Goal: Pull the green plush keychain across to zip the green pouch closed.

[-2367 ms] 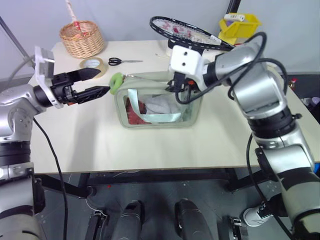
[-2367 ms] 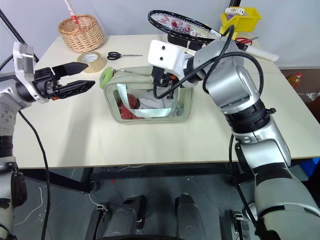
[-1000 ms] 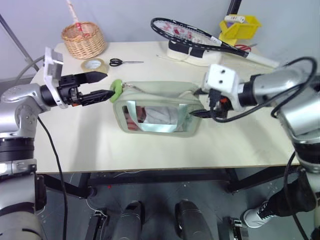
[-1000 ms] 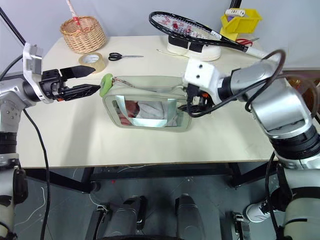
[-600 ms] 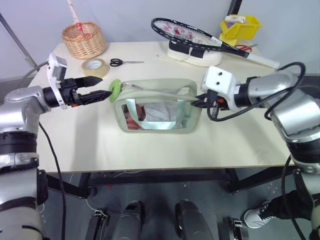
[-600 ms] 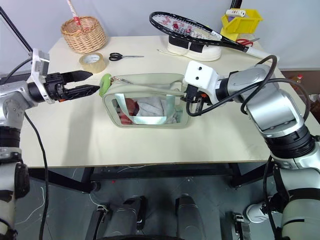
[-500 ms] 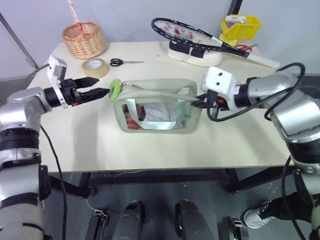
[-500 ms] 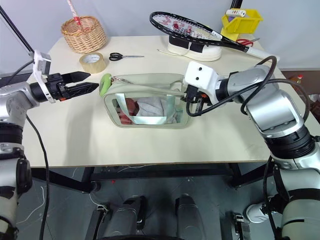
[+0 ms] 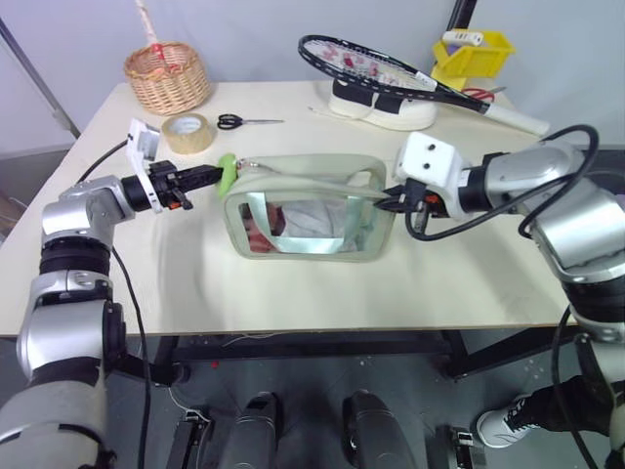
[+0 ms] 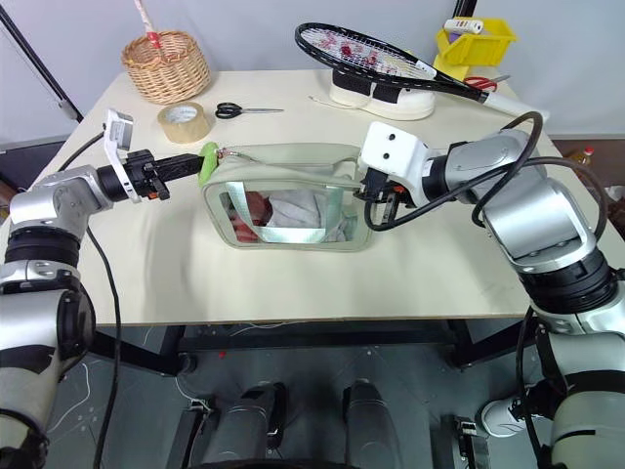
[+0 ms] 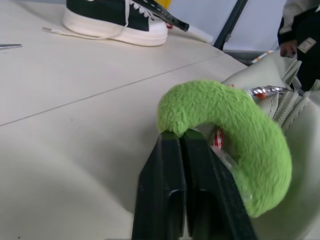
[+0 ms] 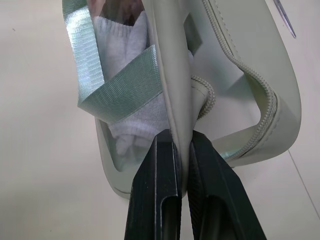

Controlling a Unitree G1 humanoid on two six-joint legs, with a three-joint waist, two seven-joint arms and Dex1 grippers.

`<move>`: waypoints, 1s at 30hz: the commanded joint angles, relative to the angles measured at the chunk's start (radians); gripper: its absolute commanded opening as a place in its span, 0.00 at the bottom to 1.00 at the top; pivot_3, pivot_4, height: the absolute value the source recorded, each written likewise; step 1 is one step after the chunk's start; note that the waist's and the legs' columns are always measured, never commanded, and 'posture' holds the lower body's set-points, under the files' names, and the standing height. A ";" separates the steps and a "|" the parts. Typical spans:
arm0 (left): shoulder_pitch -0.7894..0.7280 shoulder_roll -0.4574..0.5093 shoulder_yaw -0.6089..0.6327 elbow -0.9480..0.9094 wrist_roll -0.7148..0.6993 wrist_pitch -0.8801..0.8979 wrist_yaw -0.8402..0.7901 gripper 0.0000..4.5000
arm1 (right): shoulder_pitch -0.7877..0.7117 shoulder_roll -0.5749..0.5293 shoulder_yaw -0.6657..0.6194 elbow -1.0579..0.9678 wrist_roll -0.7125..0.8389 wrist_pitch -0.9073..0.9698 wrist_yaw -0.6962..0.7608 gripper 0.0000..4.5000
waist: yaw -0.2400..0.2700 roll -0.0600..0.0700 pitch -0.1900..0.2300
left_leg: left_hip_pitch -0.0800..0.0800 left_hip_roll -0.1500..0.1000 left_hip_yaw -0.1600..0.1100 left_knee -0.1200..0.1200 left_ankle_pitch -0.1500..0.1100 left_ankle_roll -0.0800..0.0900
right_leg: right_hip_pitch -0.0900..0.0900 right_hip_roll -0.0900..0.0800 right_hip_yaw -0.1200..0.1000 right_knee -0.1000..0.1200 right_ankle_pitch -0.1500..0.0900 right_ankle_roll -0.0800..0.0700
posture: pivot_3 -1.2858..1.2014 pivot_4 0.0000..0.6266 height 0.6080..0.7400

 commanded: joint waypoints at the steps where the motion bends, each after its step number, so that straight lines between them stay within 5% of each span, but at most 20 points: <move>1: -0.045 0.044 0.049 -0.031 -0.014 -0.003 0.005 0.01 | -0.001 -0.011 -0.033 -0.035 0.003 0.007 -0.015 0.00 | 0.000 0.000 0.000 | 0.000 0.000 0.000 0.000 0.000 0.000 | 0.000 0.000 0.000 0.000 0.000 0.000 | 0.52 0.24 0.39; 7: -0.123 -0.025 0.075 -0.191 -0.118 0.145 0.009 0.01 | 0.003 0.004 -0.021 -0.033 0.003 0.012 -0.027 0.00 | 0.004 0.000 0.000 | -0.001 0.000 -0.001 0.000 0.000 0.000 | 0.000 0.000 0.000 0.000 0.000 0.000 | 0.52 0.24 0.39; 15: -0.159 -0.161 -0.051 -0.241 -0.043 0.191 0.076 0.01 | -0.008 0.017 -0.013 -0.018 -0.009 0.011 -0.041 0.00 | -0.002 0.000 0.000 | 0.004 -0.001 0.000 0.000 0.000 0.000 | 0.004 0.000 0.000 -0.001 0.000 0.000 | 0.52 0.24 0.39; 23: -0.132 -0.047 -0.060 -0.274 -0.018 0.152 0.001 0.88 | -0.010 0.015 -0.025 -0.019 -0.007 0.029 -0.061 0.00 | -0.003 0.000 0.000 | 0.004 0.000 0.001 -0.001 0.000 0.000 | 0.003 0.000 0.000 -0.001 0.000 0.000 | 0.52 0.24 0.39; 30: 0.041 0.136 -0.044 -0.433 -0.079 0.155 -0.214 0.88 | -0.003 0.010 -0.027 -0.022 -0.001 0.039 -0.065 0.00 | 0.001 0.000 0.000 | 0.005 0.001 0.001 -0.001 0.000 0.000 | 0.004 0.000 0.001 -0.001 0.000 0.000 | 0.52 0.24 0.39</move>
